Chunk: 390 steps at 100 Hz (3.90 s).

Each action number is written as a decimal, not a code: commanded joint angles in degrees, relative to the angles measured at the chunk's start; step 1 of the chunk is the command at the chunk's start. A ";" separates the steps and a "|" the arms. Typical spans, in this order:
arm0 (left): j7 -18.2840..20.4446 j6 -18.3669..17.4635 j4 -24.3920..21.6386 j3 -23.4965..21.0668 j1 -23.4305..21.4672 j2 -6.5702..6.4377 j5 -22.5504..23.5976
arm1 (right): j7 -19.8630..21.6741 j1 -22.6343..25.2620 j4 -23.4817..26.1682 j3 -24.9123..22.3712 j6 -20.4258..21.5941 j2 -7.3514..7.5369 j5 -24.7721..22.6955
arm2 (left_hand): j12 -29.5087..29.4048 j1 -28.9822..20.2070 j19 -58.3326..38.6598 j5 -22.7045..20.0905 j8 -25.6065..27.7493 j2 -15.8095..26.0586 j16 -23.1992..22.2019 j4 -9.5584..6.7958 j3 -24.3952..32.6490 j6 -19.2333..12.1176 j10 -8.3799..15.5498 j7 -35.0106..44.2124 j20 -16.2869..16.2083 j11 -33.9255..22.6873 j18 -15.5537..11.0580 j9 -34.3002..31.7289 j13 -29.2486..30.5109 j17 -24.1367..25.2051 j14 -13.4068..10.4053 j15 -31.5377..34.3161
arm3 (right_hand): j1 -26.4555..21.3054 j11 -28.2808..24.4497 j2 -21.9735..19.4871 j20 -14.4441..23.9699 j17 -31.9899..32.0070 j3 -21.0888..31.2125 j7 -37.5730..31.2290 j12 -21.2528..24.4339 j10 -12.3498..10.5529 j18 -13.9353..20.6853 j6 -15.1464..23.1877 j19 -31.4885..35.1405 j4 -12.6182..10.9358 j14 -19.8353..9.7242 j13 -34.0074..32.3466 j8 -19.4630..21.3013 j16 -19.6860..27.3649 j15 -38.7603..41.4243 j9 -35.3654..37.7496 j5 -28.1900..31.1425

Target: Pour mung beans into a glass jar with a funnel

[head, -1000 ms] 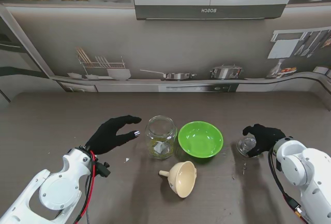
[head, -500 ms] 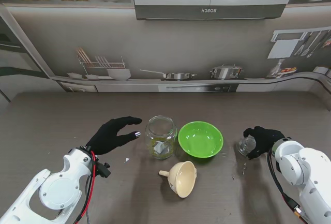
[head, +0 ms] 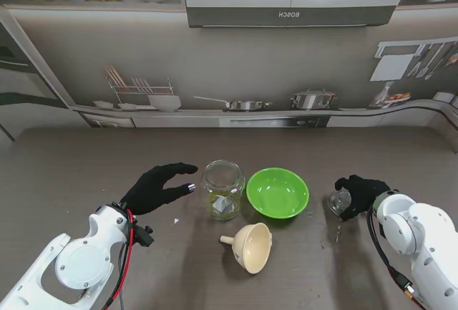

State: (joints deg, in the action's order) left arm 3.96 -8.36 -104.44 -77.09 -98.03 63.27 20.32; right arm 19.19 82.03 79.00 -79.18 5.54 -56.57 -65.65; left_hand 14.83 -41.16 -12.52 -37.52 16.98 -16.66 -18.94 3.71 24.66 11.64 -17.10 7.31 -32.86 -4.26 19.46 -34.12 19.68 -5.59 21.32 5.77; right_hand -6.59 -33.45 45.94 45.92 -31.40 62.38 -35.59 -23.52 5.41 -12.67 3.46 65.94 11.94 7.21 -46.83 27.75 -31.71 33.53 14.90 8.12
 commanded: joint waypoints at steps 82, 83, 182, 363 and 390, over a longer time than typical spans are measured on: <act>1.84 0.61 -0.10 -0.03 -0.13 -0.07 -0.73 | -0.03 -4.75 -6.74 7.14 -2.14 -0.11 4.74 | -0.11 -0.88 1.65 -0.50 0.00 2.53 -0.21 -1.90 -1.54 0.07 -0.23 0.06 -0.61 0.48 -0.23 -0.86 1.64 0.36 0.32 -0.26 | -7.68 -11.93 6.89 -2.15 -6.91 7.05 -14.22 -8.38 -0.68 -2.99 0.16 -1.11 -4.18 2.54 -5.42 6.46 -0.12 2.50 7.49 2.71; 1.85 0.60 -0.09 -0.03 -0.13 -0.07 -0.73 | 0.02 -4.80 -6.81 7.20 -2.18 -0.10 4.79 | -0.11 -0.87 1.64 -0.56 0.01 2.58 -0.21 -1.90 -1.55 0.02 -0.20 0.08 -0.61 0.48 -0.22 -0.87 1.66 0.35 0.29 -0.25 | -7.74 -11.93 6.91 -2.16 -6.93 7.09 -14.30 -8.40 -0.66 -3.00 0.19 -1.12 -4.20 2.58 -5.43 6.47 -0.13 2.51 7.45 2.72; 2.71 0.75 0.06 0.00 0.01 -0.24 -0.90 | 5.69 -7.50 -10.21 12.65 -5.66 0.52 7.49 | -0.10 -1.04 1.70 -1.05 0.13 2.78 -0.21 -1.97 -2.04 0.42 -0.08 0.22 -0.63 0.50 -0.29 -0.75 1.59 0.53 0.26 -0.26 | -15.82 -21.40 4.69 2.70 -6.22 18.00 -22.44 -18.20 -2.63 -4.16 8.19 2.92 -8.65 -2.65 -4.75 12.96 -9.48 20.11 4.10 1.86; 3.71 1.47 0.12 0.25 0.24 -0.43 -1.03 | 3.02 -12.57 -22.97 21.73 -2.35 0.75 16.80 | -0.10 -1.18 1.73 -1.58 0.29 3.02 -0.23 -2.08 -2.66 0.64 -0.26 0.36 -0.73 0.53 -0.18 -0.61 1.55 0.69 0.15 -0.26 | -32.72 -34.50 -1.67 -4.76 -26.09 16.86 -51.29 -36.19 -7.30 1.15 -3.82 8.77 5.64 -15.48 -28.97 0.90 -16.66 34.88 27.93 16.59; 3.82 1.54 0.20 0.33 0.33 -0.45 -1.01 | 5.10 -12.67 -22.42 21.06 -2.72 0.76 18.29 | -0.11 -1.19 1.73 -1.51 0.28 3.12 -0.24 -2.06 -2.73 0.66 -0.29 0.33 -0.74 0.56 -0.24 -0.51 1.53 0.70 0.15 -0.26 | -35.09 -39.63 -7.80 -4.03 -27.01 12.25 -51.12 -38.24 -5.15 1.95 -9.96 10.25 5.23 -17.85 -29.07 7.71 -18.78 42.09 22.95 10.32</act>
State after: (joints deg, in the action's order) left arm 6.62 -7.01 -104.22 -76.83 -97.65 62.78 19.42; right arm 20.72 64.82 61.10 -60.16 2.74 -55.40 -46.87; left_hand 14.83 -41.70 -12.52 -38.14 16.99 -15.98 -18.94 3.71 22.91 12.22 -17.21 7.60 -32.86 -4.26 19.47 -34.12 19.73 -5.57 21.33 5.77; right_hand -19.65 -77.96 57.97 42.17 -56.33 59.10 -90.87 -62.28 10.51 -15.15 0.96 73.67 18.75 9.56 -72.96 39.10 -46.16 62.77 35.96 11.81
